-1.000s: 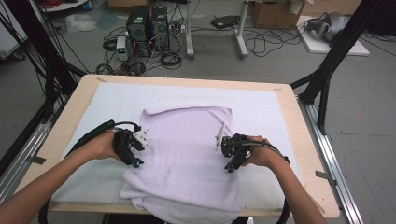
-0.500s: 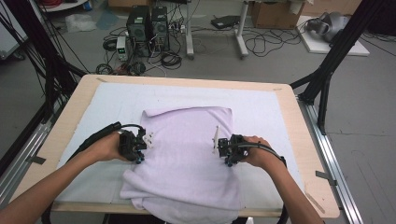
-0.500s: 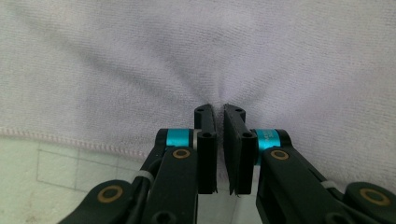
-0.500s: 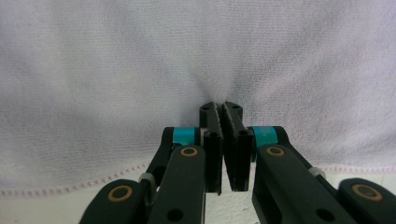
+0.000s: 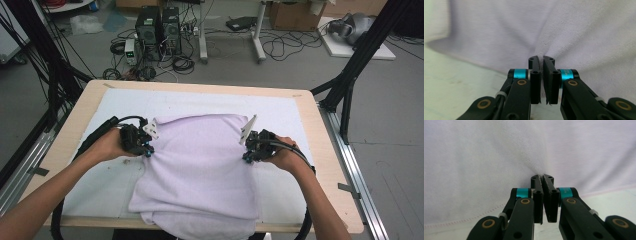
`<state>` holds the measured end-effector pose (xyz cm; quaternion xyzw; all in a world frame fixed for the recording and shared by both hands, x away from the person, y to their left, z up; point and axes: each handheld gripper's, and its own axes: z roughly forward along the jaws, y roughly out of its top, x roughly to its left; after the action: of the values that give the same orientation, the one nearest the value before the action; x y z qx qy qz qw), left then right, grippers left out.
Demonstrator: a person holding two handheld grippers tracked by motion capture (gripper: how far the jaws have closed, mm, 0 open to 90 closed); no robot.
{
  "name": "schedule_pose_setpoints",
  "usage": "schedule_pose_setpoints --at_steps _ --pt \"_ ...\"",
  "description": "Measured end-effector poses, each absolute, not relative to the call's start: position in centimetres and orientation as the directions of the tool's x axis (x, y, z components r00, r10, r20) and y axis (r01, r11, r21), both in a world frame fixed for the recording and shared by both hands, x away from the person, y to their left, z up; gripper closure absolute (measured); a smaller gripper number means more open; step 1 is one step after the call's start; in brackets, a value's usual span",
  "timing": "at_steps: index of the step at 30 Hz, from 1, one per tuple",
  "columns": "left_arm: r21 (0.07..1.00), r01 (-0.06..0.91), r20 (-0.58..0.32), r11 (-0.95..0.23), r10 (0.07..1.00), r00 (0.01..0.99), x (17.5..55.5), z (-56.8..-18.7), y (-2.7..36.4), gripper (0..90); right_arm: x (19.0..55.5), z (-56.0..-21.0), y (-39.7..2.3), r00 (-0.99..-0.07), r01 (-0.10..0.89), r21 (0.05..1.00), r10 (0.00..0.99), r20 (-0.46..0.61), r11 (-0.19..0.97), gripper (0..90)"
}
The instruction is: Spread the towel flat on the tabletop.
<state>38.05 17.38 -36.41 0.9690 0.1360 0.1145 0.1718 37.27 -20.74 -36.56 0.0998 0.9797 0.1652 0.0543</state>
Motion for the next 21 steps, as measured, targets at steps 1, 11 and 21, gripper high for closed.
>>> schedule_pose_setpoints --at_steps 1,11,21 --pt "0.378 0.232 0.193 -0.896 0.321 0.927 38.4 -36.1 17.5 84.3 37.5 -36.3 -20.9 -0.967 0.190 0.350 0.236 -0.095 0.917 87.4" --pt "0.490 0.315 0.361 -0.813 0.518 0.775 44.0 -34.0 17.2 84.5 41.2 -33.4 -20.9 -0.737 0.291 0.537 0.543 -0.402 0.792 87.3" --pt "0.490 0.273 0.242 -0.828 0.430 0.870 42.3 -35.1 17.8 47.7 41.3 -34.1 -20.4 -0.863 0.281 0.528 0.451 -0.226 0.801 56.9"
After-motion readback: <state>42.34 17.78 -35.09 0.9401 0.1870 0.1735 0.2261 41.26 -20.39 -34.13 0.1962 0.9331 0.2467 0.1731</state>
